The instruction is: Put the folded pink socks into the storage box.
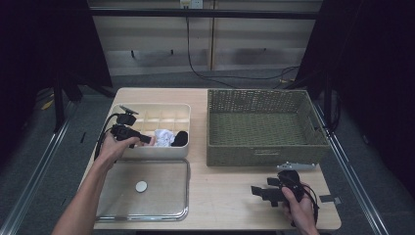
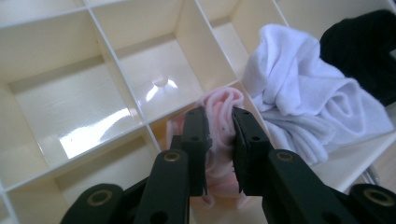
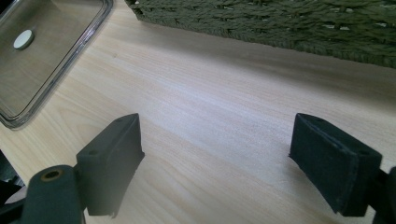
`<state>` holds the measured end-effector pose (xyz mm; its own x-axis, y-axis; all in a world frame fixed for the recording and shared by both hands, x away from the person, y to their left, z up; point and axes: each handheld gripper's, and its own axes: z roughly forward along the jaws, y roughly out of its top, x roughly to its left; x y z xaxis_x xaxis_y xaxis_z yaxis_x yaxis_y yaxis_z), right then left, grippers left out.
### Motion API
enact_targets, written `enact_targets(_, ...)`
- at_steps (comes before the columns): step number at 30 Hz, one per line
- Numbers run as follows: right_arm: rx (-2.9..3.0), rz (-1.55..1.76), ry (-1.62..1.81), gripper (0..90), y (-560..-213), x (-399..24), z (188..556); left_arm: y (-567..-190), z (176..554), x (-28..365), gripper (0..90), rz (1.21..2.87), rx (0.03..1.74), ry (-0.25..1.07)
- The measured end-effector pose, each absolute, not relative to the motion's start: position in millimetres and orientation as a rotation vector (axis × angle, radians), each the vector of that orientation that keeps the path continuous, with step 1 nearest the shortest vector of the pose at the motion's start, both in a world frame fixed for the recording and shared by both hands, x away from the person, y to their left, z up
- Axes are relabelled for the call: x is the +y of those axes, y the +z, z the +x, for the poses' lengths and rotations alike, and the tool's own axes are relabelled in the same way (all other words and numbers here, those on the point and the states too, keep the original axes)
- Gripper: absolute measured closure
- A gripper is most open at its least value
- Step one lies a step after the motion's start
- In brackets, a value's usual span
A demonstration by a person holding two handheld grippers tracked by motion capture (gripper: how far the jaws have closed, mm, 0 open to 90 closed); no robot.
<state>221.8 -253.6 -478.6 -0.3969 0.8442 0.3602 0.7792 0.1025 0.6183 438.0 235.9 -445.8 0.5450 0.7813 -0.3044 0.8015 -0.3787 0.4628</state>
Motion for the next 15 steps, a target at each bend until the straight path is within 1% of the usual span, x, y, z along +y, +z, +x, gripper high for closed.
enact_targets(8, 2.266, 1.673, 1.184, 16.5, -478, -253, 222, -448, 444, 223, 76.5, 2.290, 1.273, -0.077)
enact_targets(9, 2.266, 1.674, 1.185, 16.6, -478, -253, 222, -449, 444, 222, 76.5, 2.266, 1.292, -0.072)
enact_targets(15, 2.273, 1.668, 1.190, 16.4, -478, -253, 223, -451, 443, 226, 75.8, 2.248, 1.290, -0.075)
